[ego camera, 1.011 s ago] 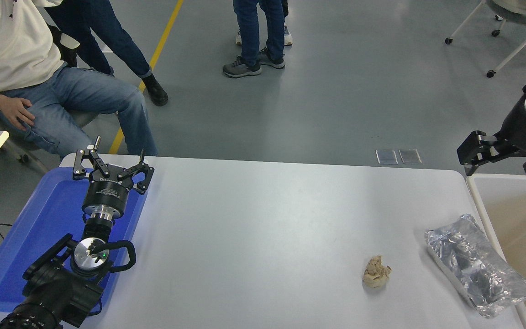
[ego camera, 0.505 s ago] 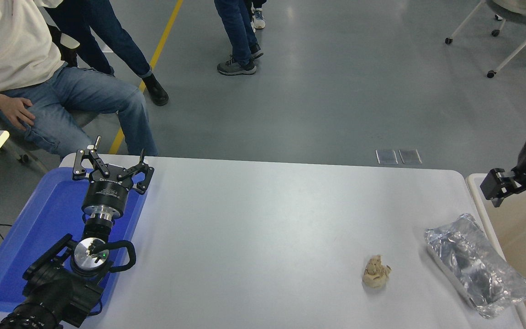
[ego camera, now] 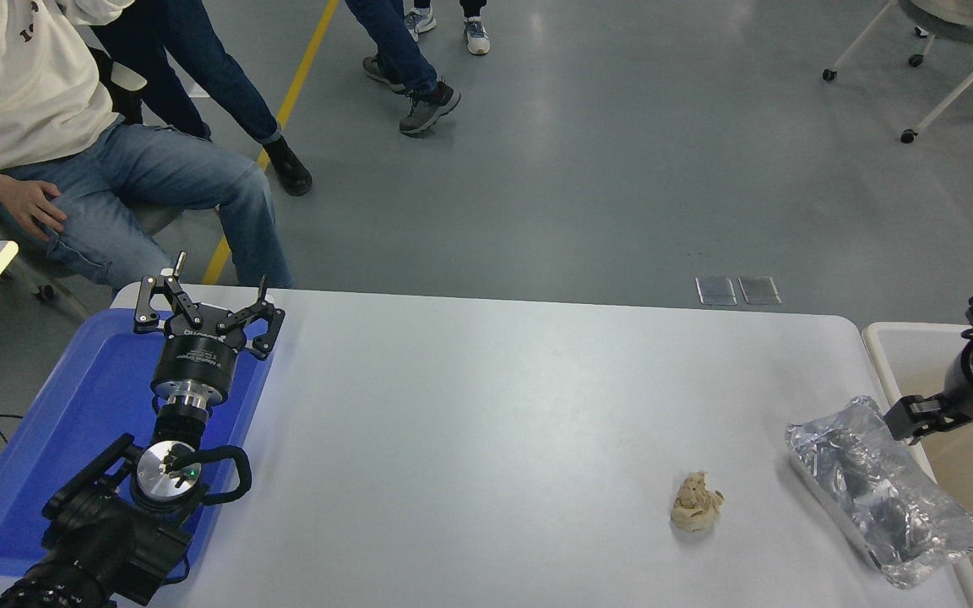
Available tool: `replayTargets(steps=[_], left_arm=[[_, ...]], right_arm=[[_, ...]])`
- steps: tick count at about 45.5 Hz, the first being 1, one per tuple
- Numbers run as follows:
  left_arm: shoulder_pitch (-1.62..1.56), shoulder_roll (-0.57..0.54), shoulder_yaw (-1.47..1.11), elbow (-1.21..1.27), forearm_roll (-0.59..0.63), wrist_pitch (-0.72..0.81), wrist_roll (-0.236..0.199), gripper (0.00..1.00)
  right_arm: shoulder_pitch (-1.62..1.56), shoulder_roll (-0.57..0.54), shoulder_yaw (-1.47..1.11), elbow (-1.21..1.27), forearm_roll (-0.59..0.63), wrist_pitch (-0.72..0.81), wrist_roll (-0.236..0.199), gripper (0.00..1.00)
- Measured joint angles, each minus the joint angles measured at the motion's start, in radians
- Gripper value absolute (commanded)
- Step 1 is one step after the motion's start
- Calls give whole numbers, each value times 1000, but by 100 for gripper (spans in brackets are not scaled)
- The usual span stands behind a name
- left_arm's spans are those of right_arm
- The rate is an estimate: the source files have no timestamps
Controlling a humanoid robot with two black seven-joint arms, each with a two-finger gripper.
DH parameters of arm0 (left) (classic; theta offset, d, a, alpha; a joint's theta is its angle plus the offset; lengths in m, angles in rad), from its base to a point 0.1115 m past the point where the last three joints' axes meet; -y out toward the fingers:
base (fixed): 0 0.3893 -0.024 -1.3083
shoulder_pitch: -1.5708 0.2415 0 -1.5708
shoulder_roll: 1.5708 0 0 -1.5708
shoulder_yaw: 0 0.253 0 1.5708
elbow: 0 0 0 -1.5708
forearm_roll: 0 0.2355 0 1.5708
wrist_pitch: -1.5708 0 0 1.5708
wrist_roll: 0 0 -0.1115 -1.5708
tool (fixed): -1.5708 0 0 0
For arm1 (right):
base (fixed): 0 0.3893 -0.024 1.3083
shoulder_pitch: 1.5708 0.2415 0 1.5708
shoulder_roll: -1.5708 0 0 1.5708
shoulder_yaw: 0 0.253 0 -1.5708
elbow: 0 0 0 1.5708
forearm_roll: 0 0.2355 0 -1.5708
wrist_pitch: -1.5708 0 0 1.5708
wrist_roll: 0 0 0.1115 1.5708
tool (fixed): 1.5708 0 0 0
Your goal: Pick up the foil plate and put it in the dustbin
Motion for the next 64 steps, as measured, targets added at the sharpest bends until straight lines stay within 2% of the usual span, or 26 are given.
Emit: replayTargets(steps=[18, 64], left_arm=[[0, 0, 0, 0, 0, 0, 0, 100], [0, 0, -1, 0, 0, 0, 0, 100]], right_arm=[[-276, -2, 152, -169, -53, -171, 3, 98], [-505, 21, 332, -300, -38, -341, 4, 97]])
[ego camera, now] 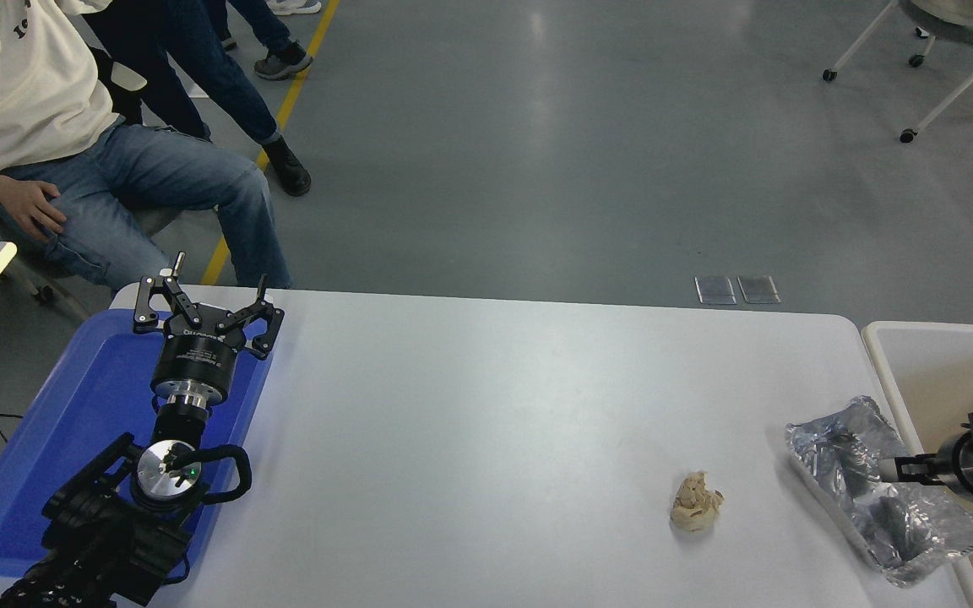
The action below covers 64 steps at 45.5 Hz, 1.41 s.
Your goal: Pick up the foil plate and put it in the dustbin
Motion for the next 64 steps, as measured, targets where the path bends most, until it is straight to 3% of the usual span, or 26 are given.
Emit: replayTargets(steps=[8, 17, 29, 33, 36, 52, 64], left_arm=[[0, 0, 0, 0, 0, 0, 0, 100], [0, 0, 0, 0, 0, 0, 0, 100], [0, 0, -1, 0, 0, 0, 0, 100], [0, 0, -1, 0, 0, 0, 0, 100], [0, 0, 0, 0, 0, 0, 0, 100], [0, 0, 0, 0, 0, 0, 0, 100], [0, 0, 0, 0, 0, 0, 0, 100]], right_arm=[[-26, 9, 20, -7, 13, -22, 0, 96], [-51, 17, 34, -12, 26, -58, 0, 84], [-72, 26, 40, -14, 49, -86, 0, 35], [-78, 28, 41, -14, 70, -89, 0, 9], [-81, 29, 41, -13, 91, -89, 0, 0], [-91, 29, 41, 2, 248, -81, -1, 0], [-79, 16, 40, 25, 299, -71, 2, 0]])
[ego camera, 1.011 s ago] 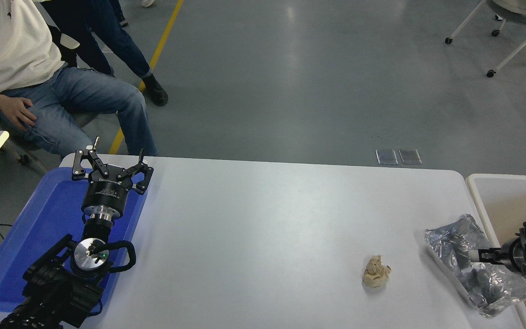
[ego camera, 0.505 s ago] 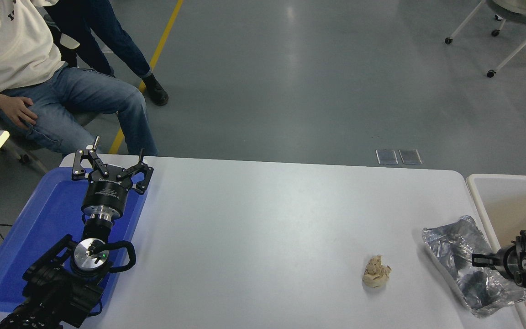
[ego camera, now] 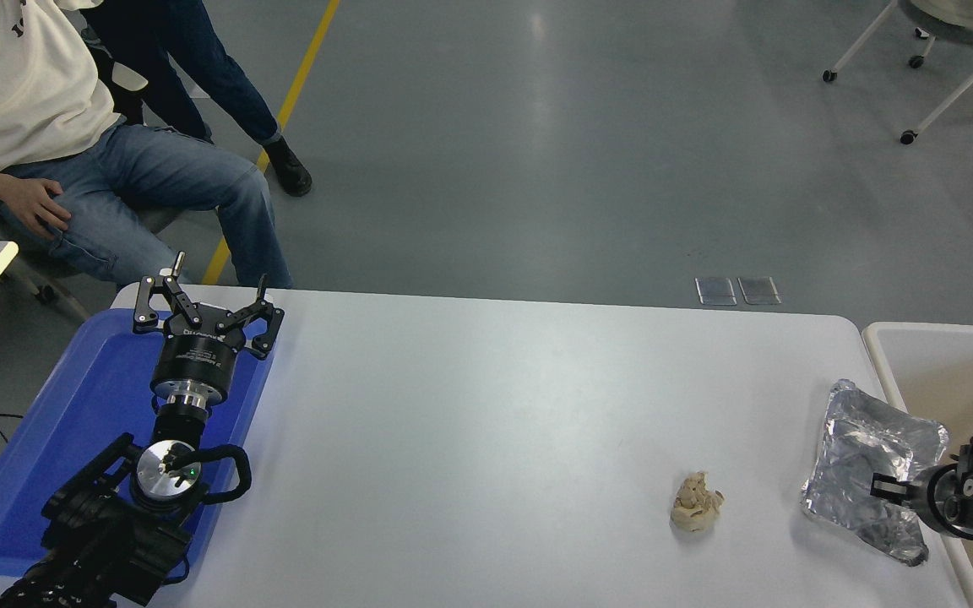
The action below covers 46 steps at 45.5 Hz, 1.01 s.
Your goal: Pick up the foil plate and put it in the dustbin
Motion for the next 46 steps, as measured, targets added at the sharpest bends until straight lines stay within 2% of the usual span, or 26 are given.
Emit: replayTargets(steps=[22, 41, 46], left_arm=[[0, 0, 1, 0, 0, 0, 0, 100], [0, 0, 1, 0, 0, 0, 0, 100], [0, 0, 1, 0, 0, 0, 0, 100]], right_arm=[[166, -123, -32, 148, 17, 43, 3, 0], [536, -182, -306, 391, 11, 123, 4, 0], [639, -189, -354, 437, 11, 186, 3, 0]])
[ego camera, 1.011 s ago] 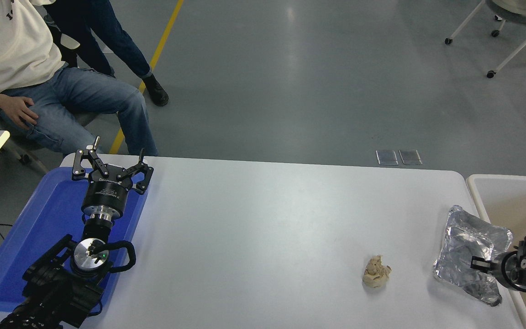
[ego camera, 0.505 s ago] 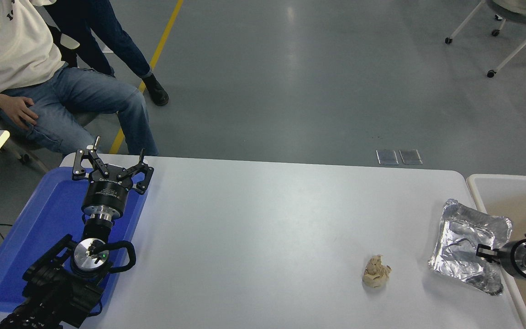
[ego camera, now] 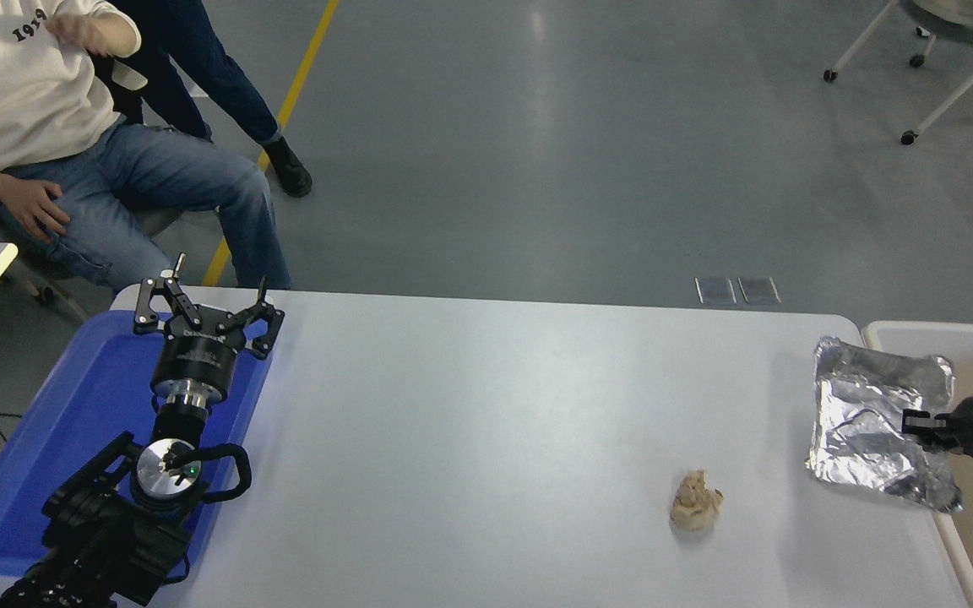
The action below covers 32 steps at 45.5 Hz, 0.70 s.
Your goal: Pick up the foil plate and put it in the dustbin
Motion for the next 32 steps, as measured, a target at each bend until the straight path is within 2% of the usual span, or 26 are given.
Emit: replayTargets(steps=[21, 32], left_arm=[[0, 0, 0, 0, 0, 0, 1, 100], [-1, 0, 0, 0, 0, 0, 1, 100]], right_arm=[[438, -8, -143, 57, 5, 429, -1, 0], [633, -9, -212, 61, 9, 527, -1, 0]])
